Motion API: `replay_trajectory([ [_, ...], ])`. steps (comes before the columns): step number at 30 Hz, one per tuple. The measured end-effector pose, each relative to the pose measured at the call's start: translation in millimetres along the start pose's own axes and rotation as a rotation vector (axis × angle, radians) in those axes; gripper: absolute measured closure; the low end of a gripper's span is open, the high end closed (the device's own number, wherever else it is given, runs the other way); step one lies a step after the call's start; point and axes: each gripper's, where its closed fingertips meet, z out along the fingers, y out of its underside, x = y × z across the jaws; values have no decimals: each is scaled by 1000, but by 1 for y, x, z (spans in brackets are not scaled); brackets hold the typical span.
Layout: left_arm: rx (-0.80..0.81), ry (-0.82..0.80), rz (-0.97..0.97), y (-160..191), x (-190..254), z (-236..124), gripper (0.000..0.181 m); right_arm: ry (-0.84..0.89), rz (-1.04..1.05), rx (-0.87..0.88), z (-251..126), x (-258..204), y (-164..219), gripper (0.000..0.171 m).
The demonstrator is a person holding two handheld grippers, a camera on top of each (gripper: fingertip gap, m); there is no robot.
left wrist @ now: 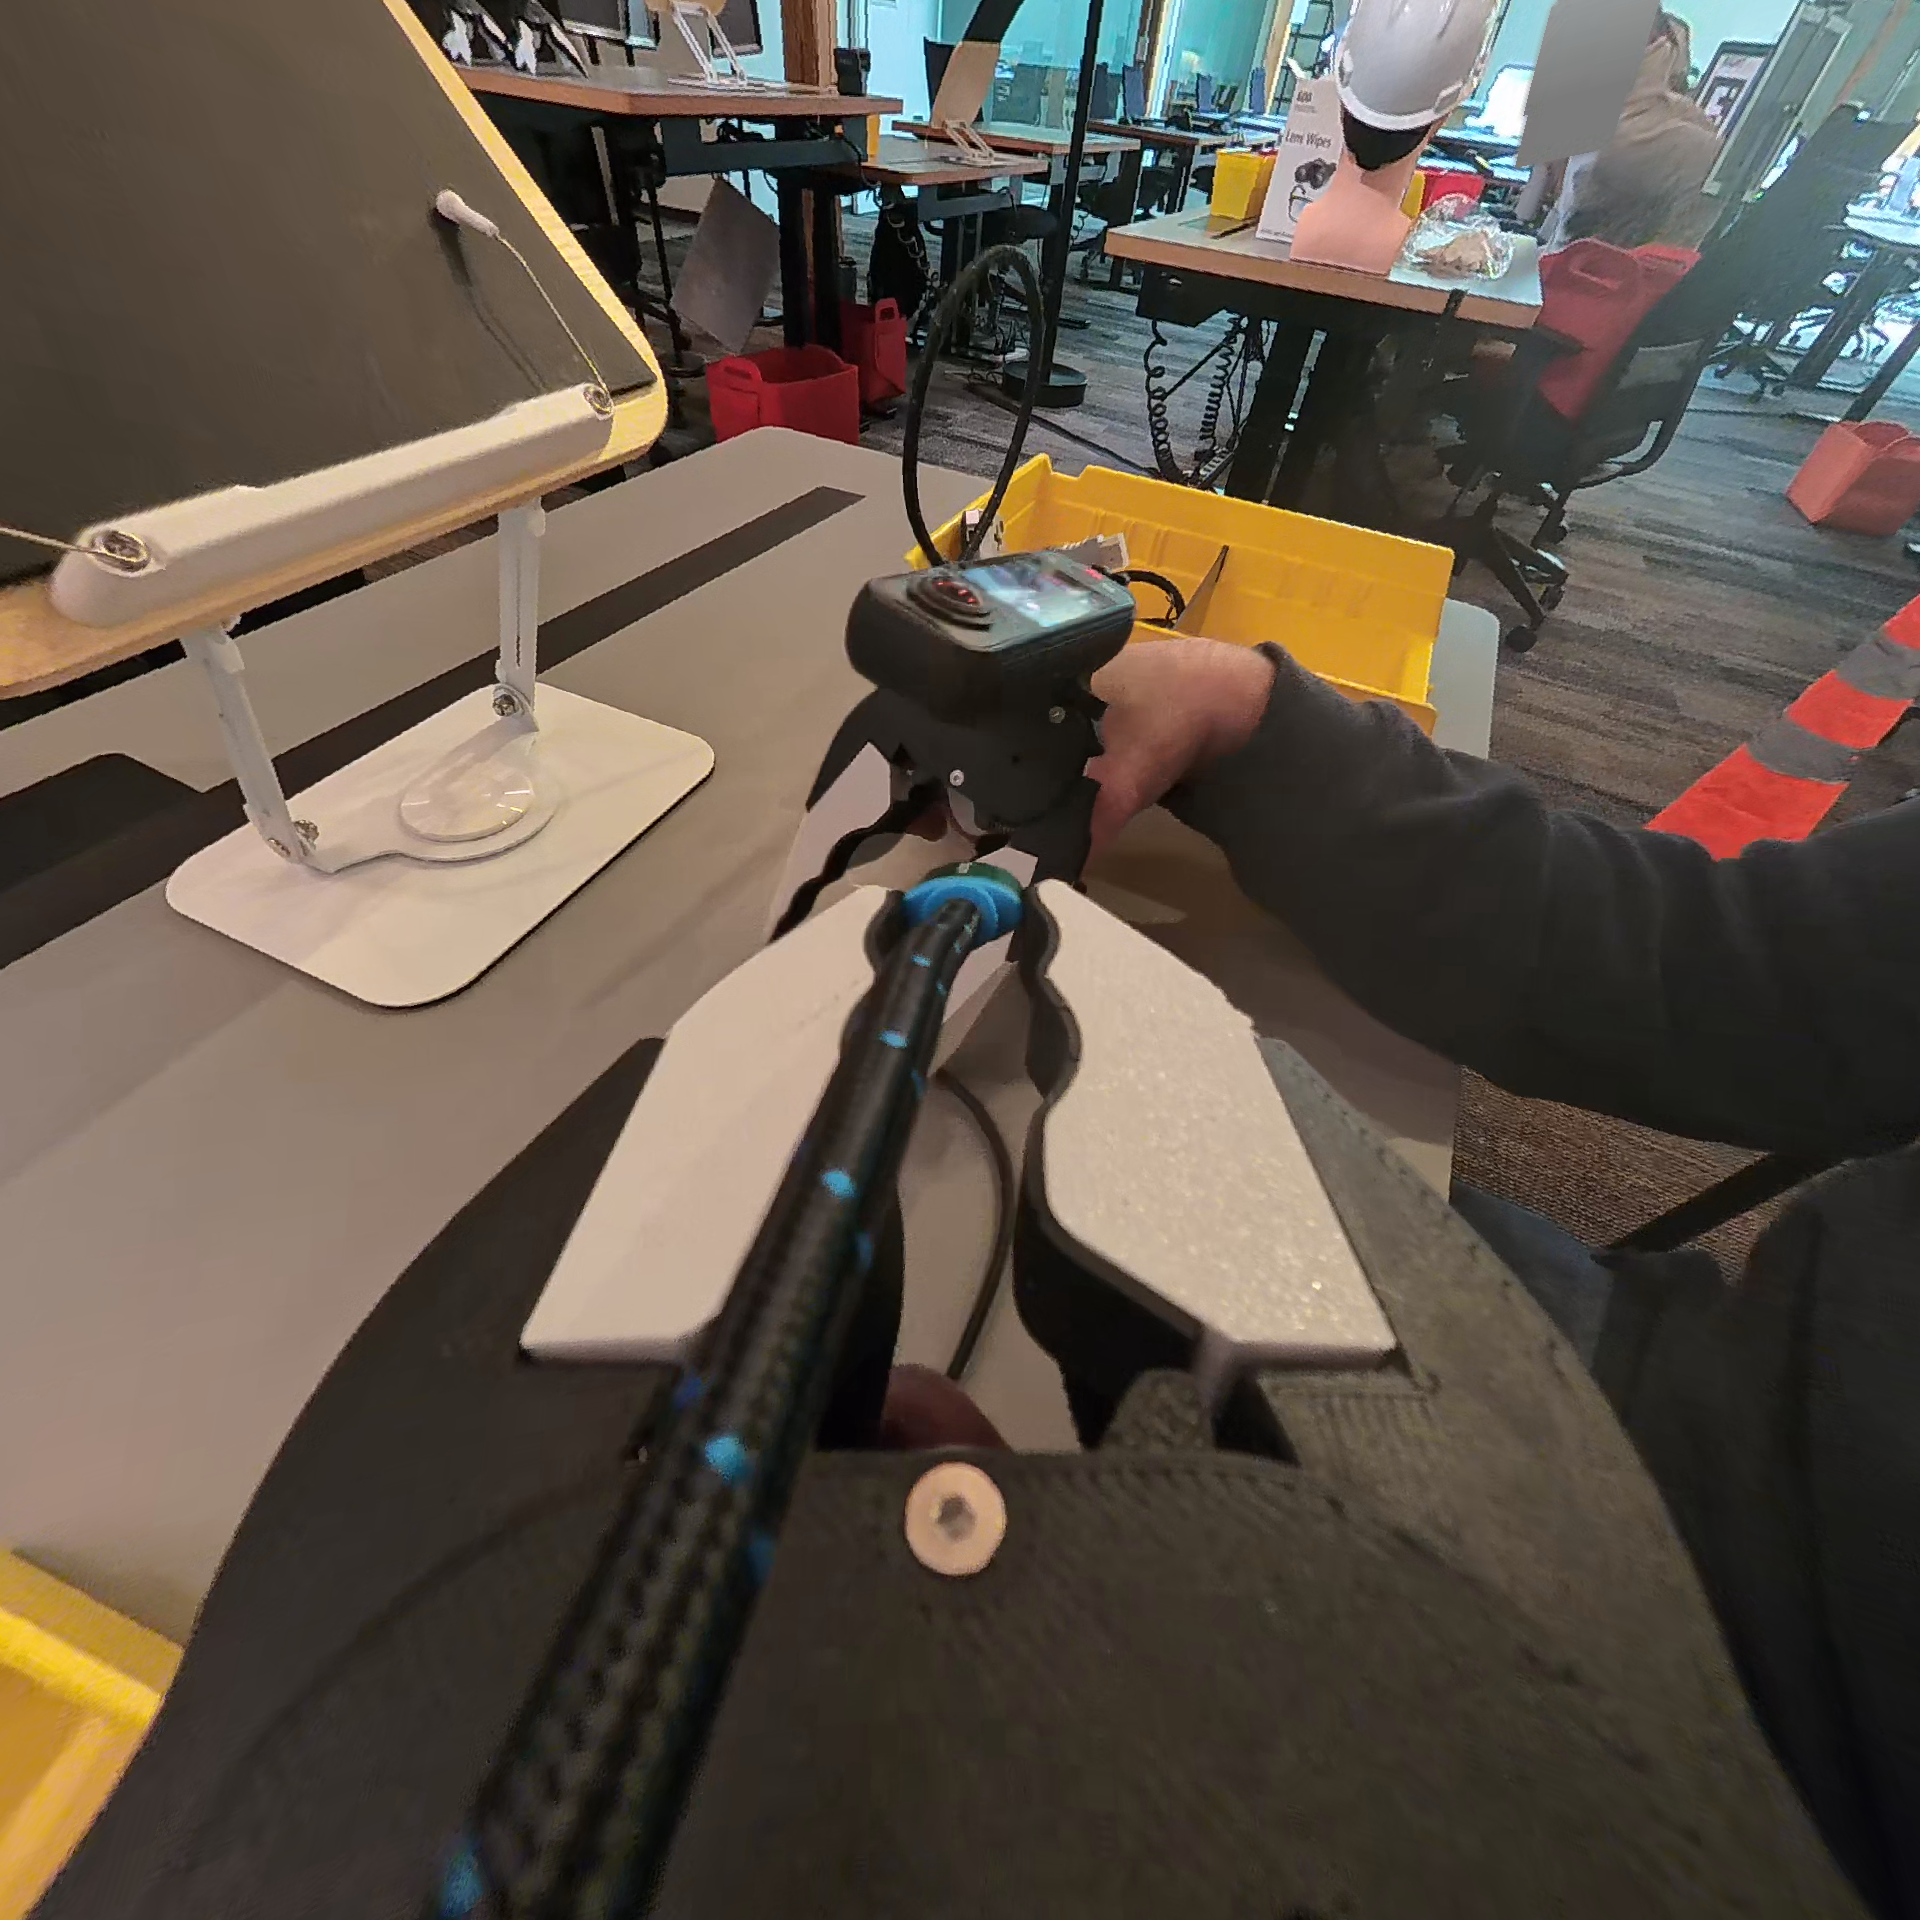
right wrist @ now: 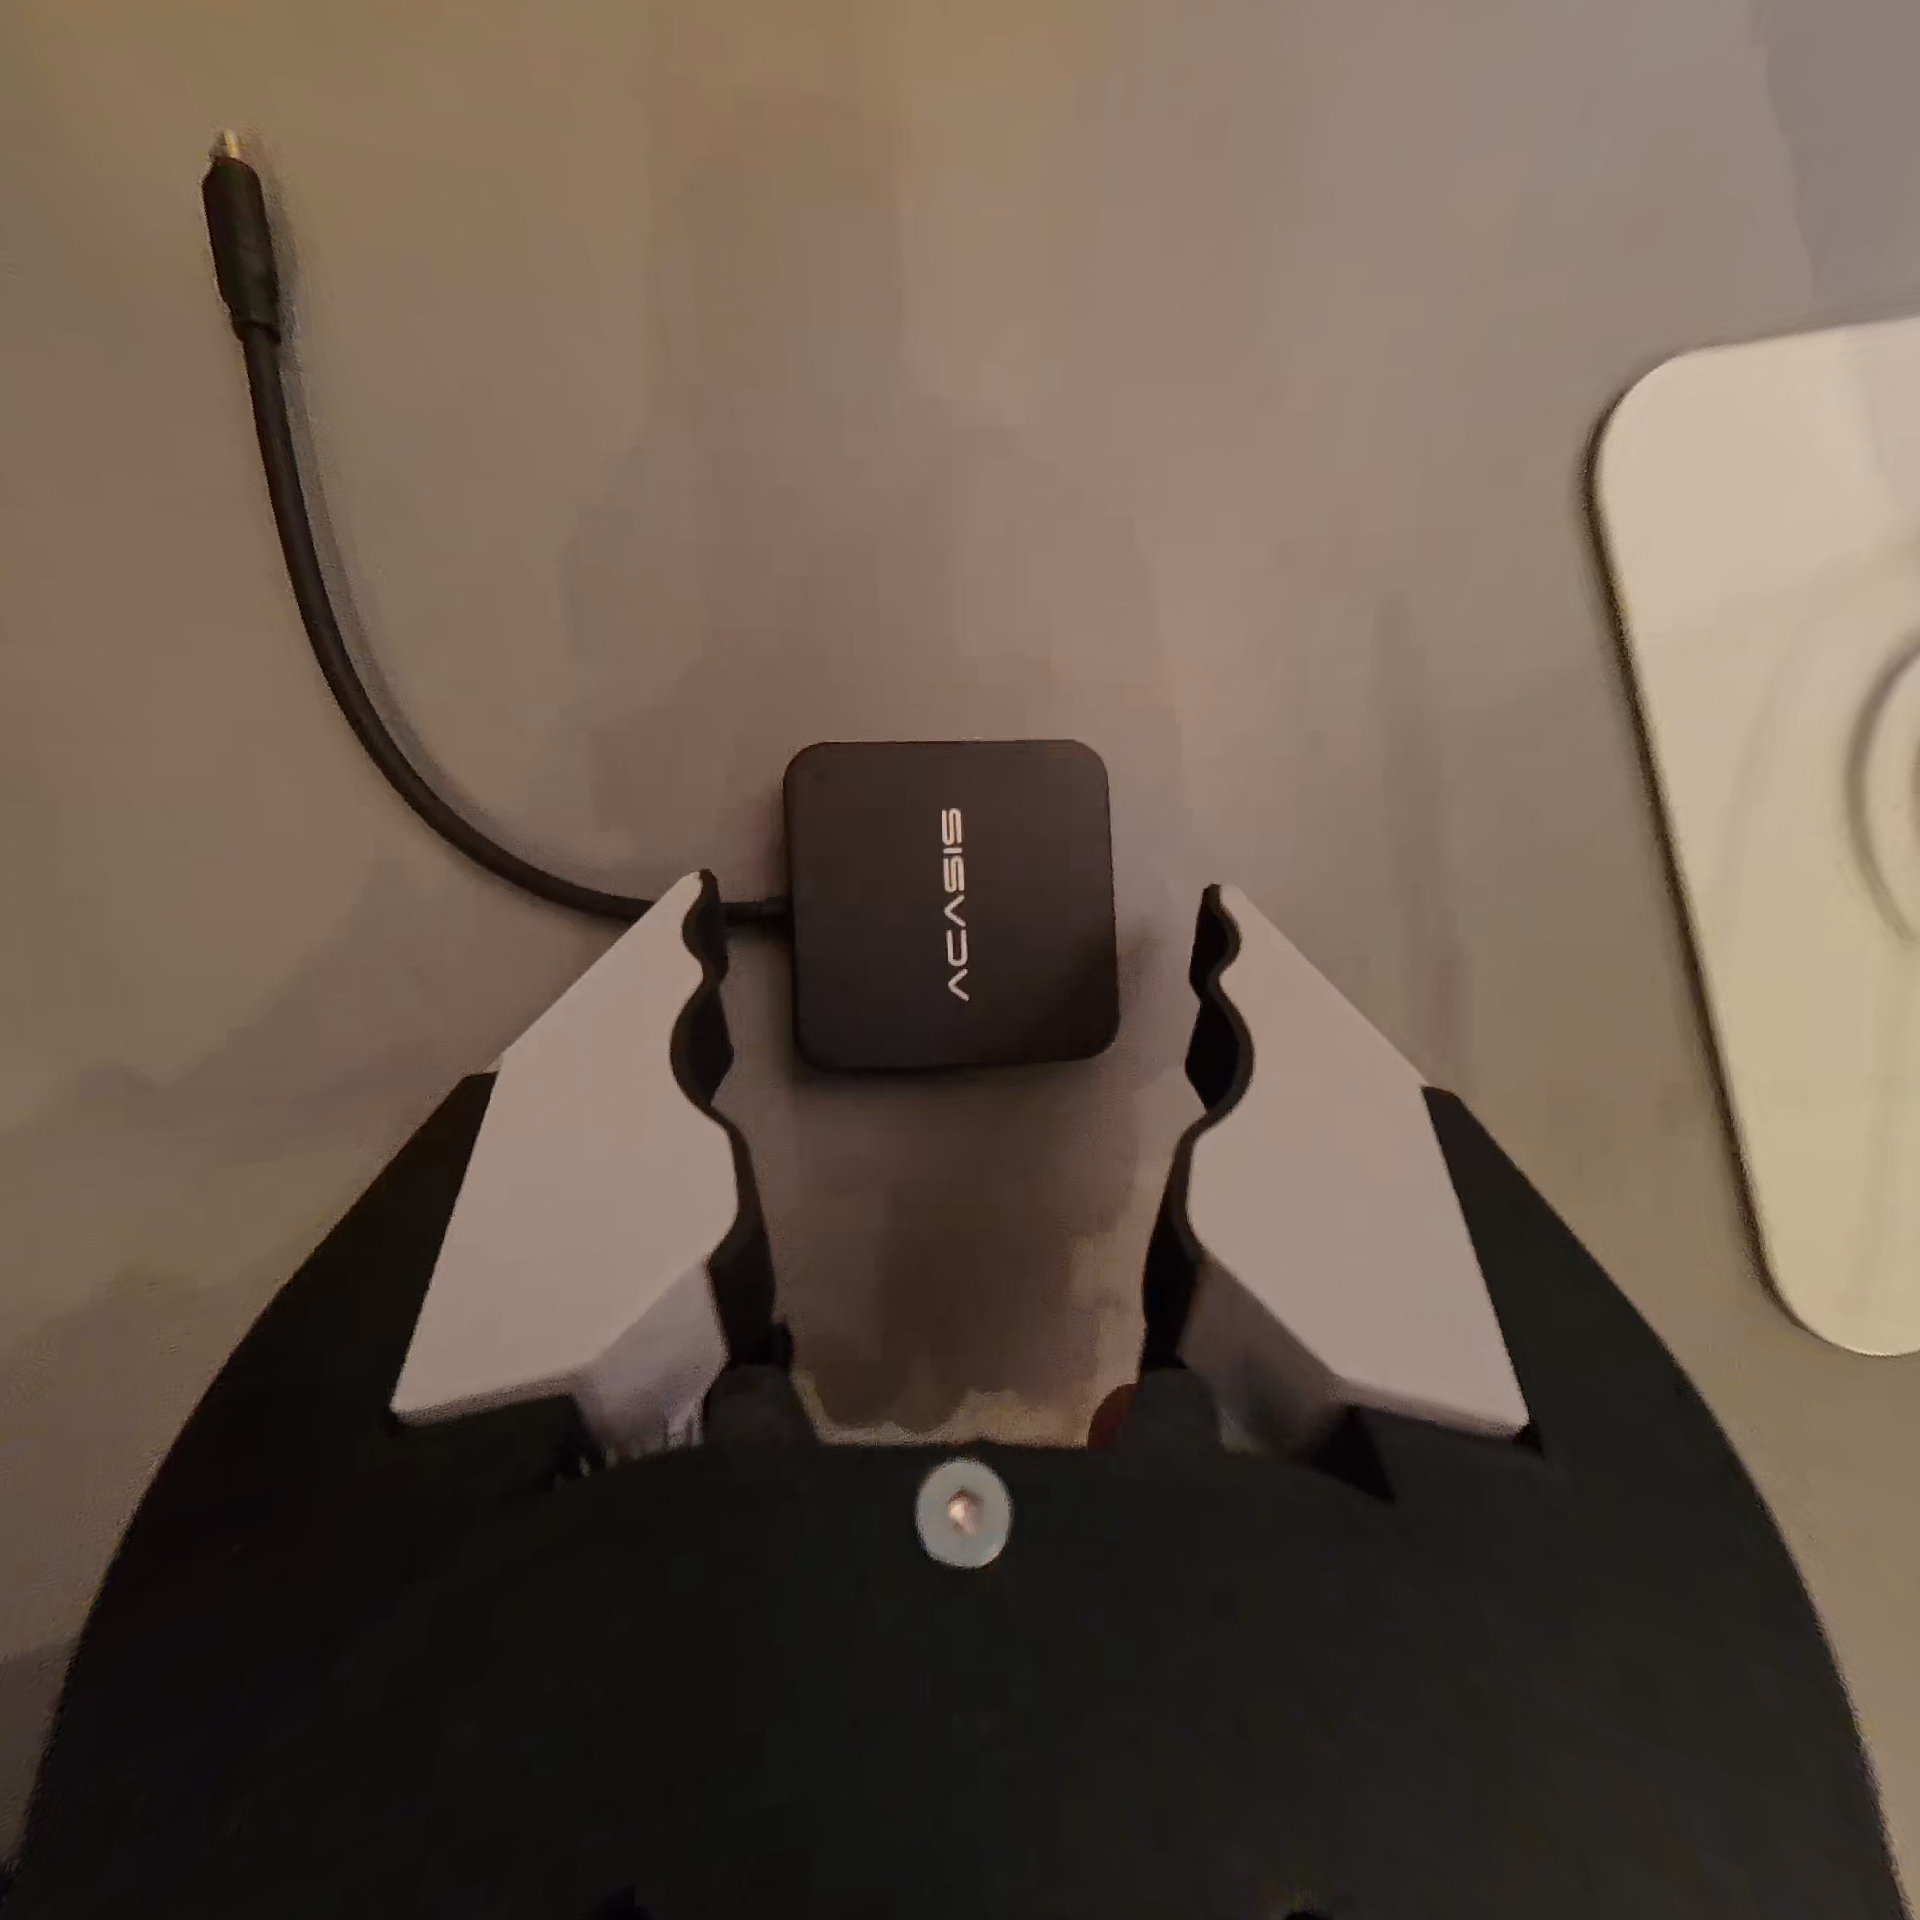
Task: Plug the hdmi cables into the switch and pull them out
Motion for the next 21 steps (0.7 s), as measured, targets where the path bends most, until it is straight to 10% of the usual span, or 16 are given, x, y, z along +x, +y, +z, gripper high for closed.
replay_trajectory([
  [10, -7, 4, -9, 4, -1, 3, 161, -93, 27, 82, 11, -5, -8, 107],
  [21, 20, -24, -8, -2, -9, -4, 161, -238, -10, 765, -69, -14, -86, 108],
])
